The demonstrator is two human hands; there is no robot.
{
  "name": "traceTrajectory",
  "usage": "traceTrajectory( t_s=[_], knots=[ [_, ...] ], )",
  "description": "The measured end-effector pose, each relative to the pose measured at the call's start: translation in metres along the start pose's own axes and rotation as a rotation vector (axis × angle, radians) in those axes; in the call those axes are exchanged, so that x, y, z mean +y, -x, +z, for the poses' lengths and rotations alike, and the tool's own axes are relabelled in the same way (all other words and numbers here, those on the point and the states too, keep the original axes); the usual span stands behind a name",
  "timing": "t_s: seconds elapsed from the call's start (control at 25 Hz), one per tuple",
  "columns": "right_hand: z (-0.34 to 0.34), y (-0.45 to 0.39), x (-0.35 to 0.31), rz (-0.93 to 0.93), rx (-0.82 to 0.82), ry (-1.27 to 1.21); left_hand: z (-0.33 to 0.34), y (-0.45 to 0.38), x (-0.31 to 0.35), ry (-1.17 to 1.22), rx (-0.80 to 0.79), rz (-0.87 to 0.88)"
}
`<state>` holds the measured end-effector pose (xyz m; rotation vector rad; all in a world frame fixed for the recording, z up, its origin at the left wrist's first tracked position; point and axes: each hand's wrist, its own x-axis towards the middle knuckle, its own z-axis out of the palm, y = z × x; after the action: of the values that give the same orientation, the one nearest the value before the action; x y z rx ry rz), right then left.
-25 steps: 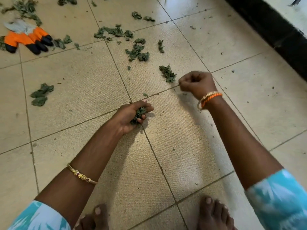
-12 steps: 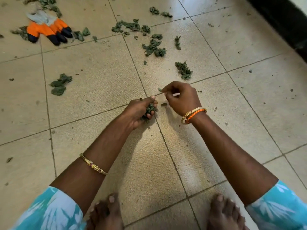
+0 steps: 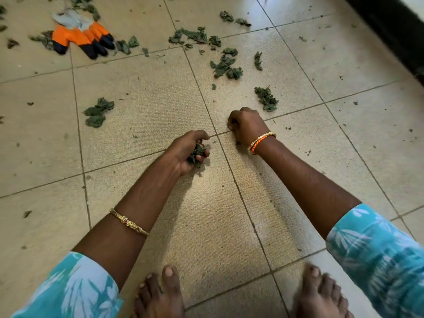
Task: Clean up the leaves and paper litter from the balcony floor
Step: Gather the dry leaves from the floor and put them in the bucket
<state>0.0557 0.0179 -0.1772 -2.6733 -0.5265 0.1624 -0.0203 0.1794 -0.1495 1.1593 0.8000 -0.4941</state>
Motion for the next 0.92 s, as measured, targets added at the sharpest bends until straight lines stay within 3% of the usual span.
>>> traceTrajectory(
  t_s=[0.12, 0.24, 0.4, 0.92],
  knots=[
    [-0.009, 0.0, 0.002, 0.023, -0.032, 0.015, 0.0, -0.001, -0.001, 0.002, -0.029, -0.006],
    [-0.022, 0.002, -0.001, 0.162, -0.043, -0.123, -0.003, -0.002, 0.001, 0.007, -0.056, -0.006],
    [-0.045, 0.019, 0.008, 0.439, -0.07, -0.709, -0.005, -0.003, 0.0, 0.026, -0.093, -0.013],
    [-0.01, 0.057, -0.011, 0.191, 0.004, -0.177, -0.007, -0.013, 0.003, 0.192, -0.179, -0.052]
  ],
)
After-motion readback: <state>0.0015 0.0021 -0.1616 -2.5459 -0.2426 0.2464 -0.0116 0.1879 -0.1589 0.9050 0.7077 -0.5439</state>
